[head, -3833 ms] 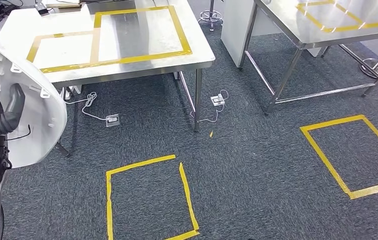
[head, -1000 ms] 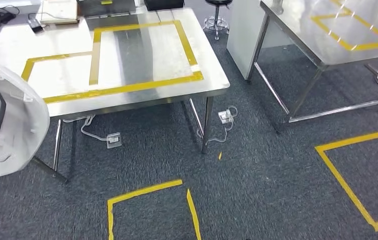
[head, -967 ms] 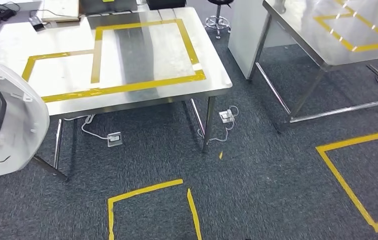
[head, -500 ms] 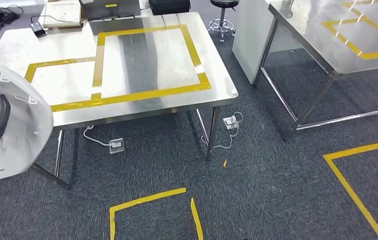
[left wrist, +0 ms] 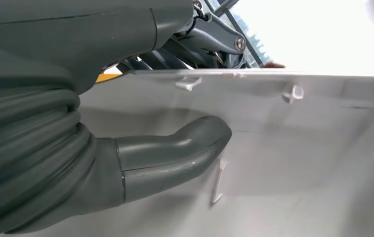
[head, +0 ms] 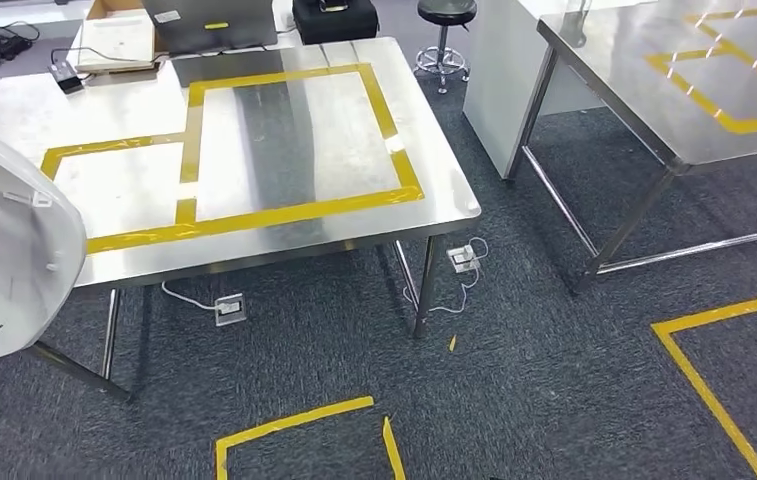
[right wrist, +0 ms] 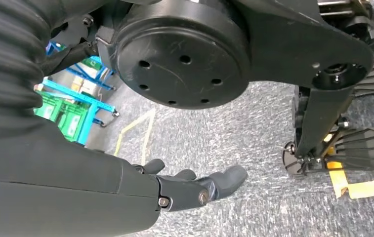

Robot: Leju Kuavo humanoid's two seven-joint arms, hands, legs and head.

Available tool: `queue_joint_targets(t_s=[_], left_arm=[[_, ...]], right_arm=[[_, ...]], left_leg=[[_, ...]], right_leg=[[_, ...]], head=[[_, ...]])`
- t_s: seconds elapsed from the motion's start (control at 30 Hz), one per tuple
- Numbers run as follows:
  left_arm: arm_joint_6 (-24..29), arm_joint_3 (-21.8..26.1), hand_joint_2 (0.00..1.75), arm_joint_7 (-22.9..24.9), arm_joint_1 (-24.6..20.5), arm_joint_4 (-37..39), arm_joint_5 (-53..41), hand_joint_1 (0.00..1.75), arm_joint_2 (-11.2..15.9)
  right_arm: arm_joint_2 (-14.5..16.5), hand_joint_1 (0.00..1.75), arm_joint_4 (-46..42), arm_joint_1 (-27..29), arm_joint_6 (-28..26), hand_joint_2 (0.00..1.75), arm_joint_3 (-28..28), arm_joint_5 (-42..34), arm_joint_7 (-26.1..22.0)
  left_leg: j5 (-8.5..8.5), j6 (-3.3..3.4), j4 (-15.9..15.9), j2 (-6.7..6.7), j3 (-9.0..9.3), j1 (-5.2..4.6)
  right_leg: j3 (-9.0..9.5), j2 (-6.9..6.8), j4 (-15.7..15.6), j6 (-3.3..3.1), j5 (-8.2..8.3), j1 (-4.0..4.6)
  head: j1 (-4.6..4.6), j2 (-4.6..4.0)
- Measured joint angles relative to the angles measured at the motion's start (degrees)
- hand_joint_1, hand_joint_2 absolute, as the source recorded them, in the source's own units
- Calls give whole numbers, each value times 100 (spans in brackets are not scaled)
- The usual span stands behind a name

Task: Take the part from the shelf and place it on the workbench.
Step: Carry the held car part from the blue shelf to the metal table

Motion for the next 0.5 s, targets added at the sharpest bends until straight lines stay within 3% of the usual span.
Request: queue_joint_targets(t_s=[0.07,0.1,0.2,0.23,0.27,0.3,0.37,0.4,0.43,0.5], left_arm=[[-7,10,175,-5,-44,6,-1,175,14],[-15,10,175,-7,-76,13,-5,175,17],[-41,8,175,-10,-137,49,-22,175,14],[-44,7,175,-10,-140,65,-24,175,9],[-45,5,175,-10,-143,81,-27,175,3],[-46,4,175,-10,-152,96,-31,175,-3],[-47,1,175,-10,-196,122,-51,175,-14],[-46,-1,175,-10,-229,140,-67,175,-19],[-46,-2,175,-8,-262,159,-84,175,-21],[-45,-3,175,-7,-309,192,-104,175,-18]], right_arm=[[1,0,-1,-4,-10,175,-3,-10,8],[1,0,0,-13,-11,175,-5,-16,13],[3,0,1,-36,-11,175,-20,-36,19],[3,0,1,-35,-11,175,-29,-41,21],[4,0,1,-32,-11,175,-39,-46,23],[4,0,1,-30,-11,175,-49,-48,25],[4,0,1,-26,-12,175,-69,-49,26],[4,0,0,-25,-13,175,-79,-48,14],[4,0,-1,-25,-13,175,-88,-48,2],[4,0,0,-25,-15,175,-101,-49,-14]], left_leg=[[7,74,-2,-12,48,19],[-8,101,-3,-17,83,28],[-103,144,-4,-18,170,28],[-142,144,-3,-18,208,26],[-185,138,-3,-19,257,24],[-232,130,-3,-20,319,23],[-334,105,-5,-21,447,22],[-378,85,-7,-26,491,16],[-416,56,-12,-31,513,10],[-435,-20,10,-43,554,-4]], right_leg=[[-22,-6,121,56,-56,-2],[-132,-7,324,89,-123,-14],[-851,-9,1427,175,-474,-46],[-1062,-9,1669,182,-531,-49],[-1182,-9,1714,175,-474,-48],[-1185,-9,1534,159,-289,-45],[-972,-10,749,88,287,-26],[-864,-12,404,50,438,-8],[-789,-12,183,16,524,10],[-728,-9,73,-33,486,18]], head=[[16,0],[22,0],[41,0],[42,0],[42,0],[43,0],[46,0],[45,0],[45,0],[41,0]])
